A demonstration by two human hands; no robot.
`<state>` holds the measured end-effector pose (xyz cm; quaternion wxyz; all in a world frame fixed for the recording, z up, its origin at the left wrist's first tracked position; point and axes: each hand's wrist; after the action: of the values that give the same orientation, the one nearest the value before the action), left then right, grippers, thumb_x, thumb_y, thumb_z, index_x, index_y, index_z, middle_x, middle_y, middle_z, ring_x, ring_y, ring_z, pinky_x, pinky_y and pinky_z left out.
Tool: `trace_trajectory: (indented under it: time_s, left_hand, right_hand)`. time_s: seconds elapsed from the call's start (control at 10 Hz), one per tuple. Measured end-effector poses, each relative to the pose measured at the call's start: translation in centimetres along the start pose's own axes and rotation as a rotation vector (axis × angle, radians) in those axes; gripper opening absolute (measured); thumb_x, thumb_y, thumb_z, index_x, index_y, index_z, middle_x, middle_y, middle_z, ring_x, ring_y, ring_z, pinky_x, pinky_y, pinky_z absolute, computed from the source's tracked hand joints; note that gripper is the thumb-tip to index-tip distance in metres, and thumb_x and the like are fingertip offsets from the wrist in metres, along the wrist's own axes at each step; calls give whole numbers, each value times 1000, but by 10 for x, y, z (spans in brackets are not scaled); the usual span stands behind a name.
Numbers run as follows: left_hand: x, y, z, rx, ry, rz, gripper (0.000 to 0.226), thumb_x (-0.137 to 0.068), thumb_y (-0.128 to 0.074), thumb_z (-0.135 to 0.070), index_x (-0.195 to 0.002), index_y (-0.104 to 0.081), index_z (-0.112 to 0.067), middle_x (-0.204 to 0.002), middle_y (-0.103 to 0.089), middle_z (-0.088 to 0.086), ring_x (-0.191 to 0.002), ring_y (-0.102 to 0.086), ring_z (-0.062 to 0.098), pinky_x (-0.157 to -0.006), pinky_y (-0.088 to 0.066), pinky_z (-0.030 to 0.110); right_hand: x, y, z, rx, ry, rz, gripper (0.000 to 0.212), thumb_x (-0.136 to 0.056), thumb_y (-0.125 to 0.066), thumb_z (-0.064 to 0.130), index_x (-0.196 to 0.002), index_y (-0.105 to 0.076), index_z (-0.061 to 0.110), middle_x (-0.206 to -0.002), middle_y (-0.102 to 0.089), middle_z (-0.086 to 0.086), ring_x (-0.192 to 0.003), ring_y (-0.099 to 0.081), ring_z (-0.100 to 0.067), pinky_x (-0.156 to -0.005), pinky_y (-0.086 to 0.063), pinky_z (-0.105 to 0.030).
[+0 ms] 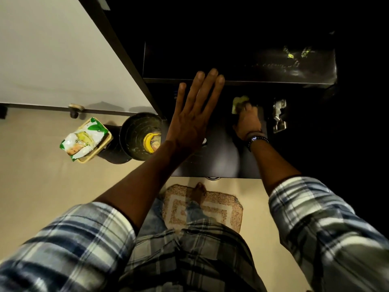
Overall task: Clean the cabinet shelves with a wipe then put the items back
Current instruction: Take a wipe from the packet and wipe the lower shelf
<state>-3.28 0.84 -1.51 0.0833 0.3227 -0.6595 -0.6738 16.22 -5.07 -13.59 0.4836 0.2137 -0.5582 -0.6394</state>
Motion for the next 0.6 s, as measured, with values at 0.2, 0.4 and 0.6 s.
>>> trace_trajectory:
  time_s: [0.2, 0.4, 0.6]
  left_hand:
    - [1, -1, 2, 4, -22, 23, 94, -77, -43, 3, -142, 22, -17, -145, 41, -2, -137, 31, 20, -114, 16, 43]
    - [-1, 4, -1, 25, 3, 4, 98, -68, -45, 9, -145, 12, -15, -154, 6, 10, -137, 26, 22, -116, 8, 45]
    - [-2, -2, -1, 3, 15, -40, 100, -64, -48, 11, -148, 4, -11, -153, -8, 12, -137, 26, 22, -115, 6, 45]
  right_hand:
    - [-2, -23, 54, -210, 163, 93, 47, -93, -49, 12, -139, -44, 11, -148, -39, -12, -137, -36, -31, -115, -28, -47]
    - [102, -44, 16, -222, 111, -12, 54, -86, -50, -1, -138, -46, 14, -146, -40, -13, -133, -40, -34, -111, -35, -40]
    - [97, -41, 40, -153, -74, -35, 51, -87, -51, 3, -136, -46, 12, -144, -39, -14, -133, -35, -33, -108, -33, -41]
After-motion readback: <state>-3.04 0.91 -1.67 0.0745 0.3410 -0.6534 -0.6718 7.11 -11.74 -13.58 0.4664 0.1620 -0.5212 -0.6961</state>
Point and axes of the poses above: each hand's wrist, its own x-axis away from the middle knuckle, its own y-axis out of the back of the hand, z = x × y
